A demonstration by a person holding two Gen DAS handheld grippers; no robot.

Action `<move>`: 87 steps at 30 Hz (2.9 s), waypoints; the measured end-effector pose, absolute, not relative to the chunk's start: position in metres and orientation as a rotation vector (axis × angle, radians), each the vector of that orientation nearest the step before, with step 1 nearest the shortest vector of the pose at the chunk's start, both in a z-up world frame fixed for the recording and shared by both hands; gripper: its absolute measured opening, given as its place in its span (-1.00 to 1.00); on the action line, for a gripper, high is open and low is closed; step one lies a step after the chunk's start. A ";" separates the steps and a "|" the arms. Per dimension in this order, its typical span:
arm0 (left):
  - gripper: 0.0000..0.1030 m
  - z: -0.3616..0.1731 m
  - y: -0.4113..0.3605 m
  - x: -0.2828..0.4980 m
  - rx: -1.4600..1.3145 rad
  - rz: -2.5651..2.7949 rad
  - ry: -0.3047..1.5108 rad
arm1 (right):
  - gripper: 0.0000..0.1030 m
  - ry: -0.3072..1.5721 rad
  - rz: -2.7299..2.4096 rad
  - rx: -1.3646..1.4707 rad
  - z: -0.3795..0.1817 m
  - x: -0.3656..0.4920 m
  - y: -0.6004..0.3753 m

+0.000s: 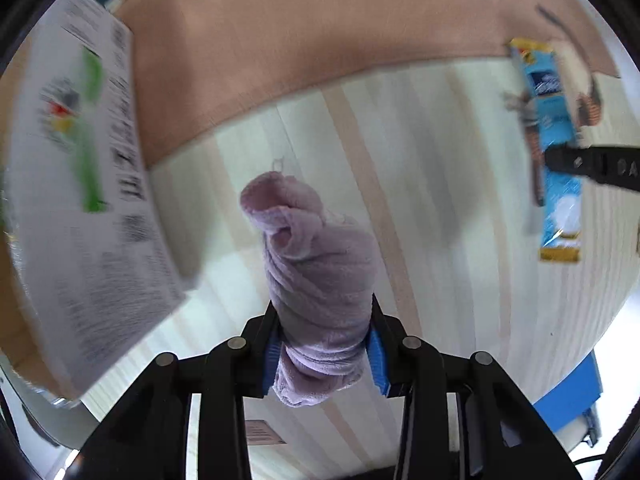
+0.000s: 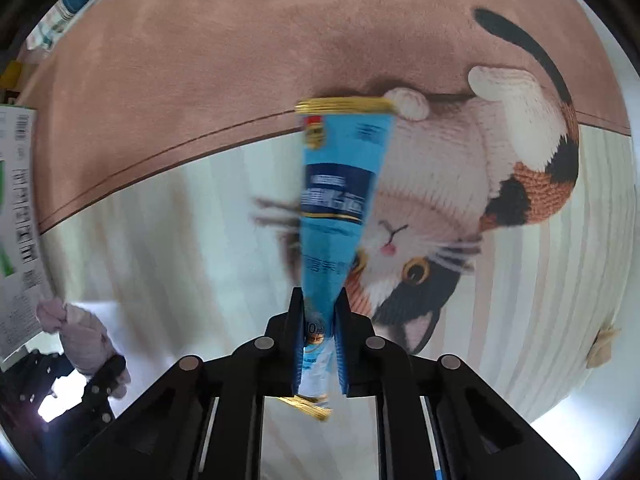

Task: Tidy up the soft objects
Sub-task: 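Grasp the blue Nestlé tube with the right tool while the left tool grasps the lilac sock, then place the tube and sock into the box and open both tools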

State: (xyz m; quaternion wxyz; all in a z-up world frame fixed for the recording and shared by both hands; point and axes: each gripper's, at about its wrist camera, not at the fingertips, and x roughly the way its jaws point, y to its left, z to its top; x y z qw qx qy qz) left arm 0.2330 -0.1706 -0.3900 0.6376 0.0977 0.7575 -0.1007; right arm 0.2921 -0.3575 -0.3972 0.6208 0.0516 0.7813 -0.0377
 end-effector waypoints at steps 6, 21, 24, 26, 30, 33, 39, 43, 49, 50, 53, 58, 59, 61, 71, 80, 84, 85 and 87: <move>-0.35 -0.310 -0.133 0.201 0.117 -0.228 1.556 | -0.74 1.696 0.028 0.193 -0.330 0.277 -0.318; -0.35 -0.164 0.068 0.237 -0.009 -0.005 1.355 | -0.74 1.472 0.286 0.114 -0.181 0.259 -0.093; -0.35 -0.189 0.113 0.251 -0.022 0.035 1.414 | -0.74 1.478 0.265 0.072 -0.186 0.271 -0.054; -0.35 -0.205 0.133 0.261 -0.042 0.054 1.450 | -0.74 1.494 0.241 0.034 -0.201 0.281 -0.032; -0.35 -0.248 0.170 0.283 -0.086 0.082 1.549 | -0.74 1.533 0.196 -0.023 -0.241 0.302 -0.011; -0.35 -0.280 0.189 0.295 -0.129 0.079 1.633 | -0.74 1.563 0.166 -0.066 -0.270 0.310 0.002; -0.35 -0.318 0.202 0.314 -0.070 0.099 1.704 | -0.74 1.626 0.126 -0.095 -0.320 0.319 0.014; -0.35 -0.334 0.205 0.320 -0.049 0.100 1.738 | -0.74 1.649 0.103 -0.111 -0.337 0.324 0.016; -0.26 -0.350 0.209 0.327 -0.076 0.103 1.774 | -0.72 1.683 0.075 -0.123 -0.356 0.334 0.020; -0.26 -0.350 0.211 0.328 -0.096 0.102 1.773 | -0.64 1.689 0.081 -0.125 -0.357 0.335 0.020; 0.44 -0.340 0.216 0.331 -0.116 0.113 1.733 | 0.40 1.724 0.096 -0.107 -0.359 0.337 0.020; 0.93 -0.313 0.215 0.330 -0.146 0.111 1.654 | 0.70 1.691 0.125 -0.076 -0.341 0.335 0.024; 0.95 -0.309 0.215 0.329 -0.142 0.110 1.646 | 0.77 1.685 0.124 -0.074 -0.338 0.334 0.025; 0.95 -0.299 0.214 0.327 -0.139 0.110 1.622 | 0.79 1.669 0.118 -0.089 -0.332 0.332 0.026; 0.95 -0.259 0.198 0.295 -0.125 0.109 1.520 | 1.00 1.608 0.123 -0.069 -0.304 0.312 0.024; 0.95 -0.234 0.178 0.279 -0.102 0.099 1.457 | 1.00 1.559 0.123 -0.062 -0.270 0.288 0.022; 0.95 -0.204 0.171 0.259 -0.106 0.096 1.400 | 1.00 1.511 0.119 -0.065 -0.246 0.275 0.013; 0.95 -0.192 0.169 0.252 -0.110 0.096 1.375 | 1.00 1.490 0.122 -0.067 -0.237 0.269 0.011; 0.95 -0.175 0.165 0.241 -0.106 0.101 1.335 | 1.00 1.452 0.128 -0.062 -0.218 0.258 0.006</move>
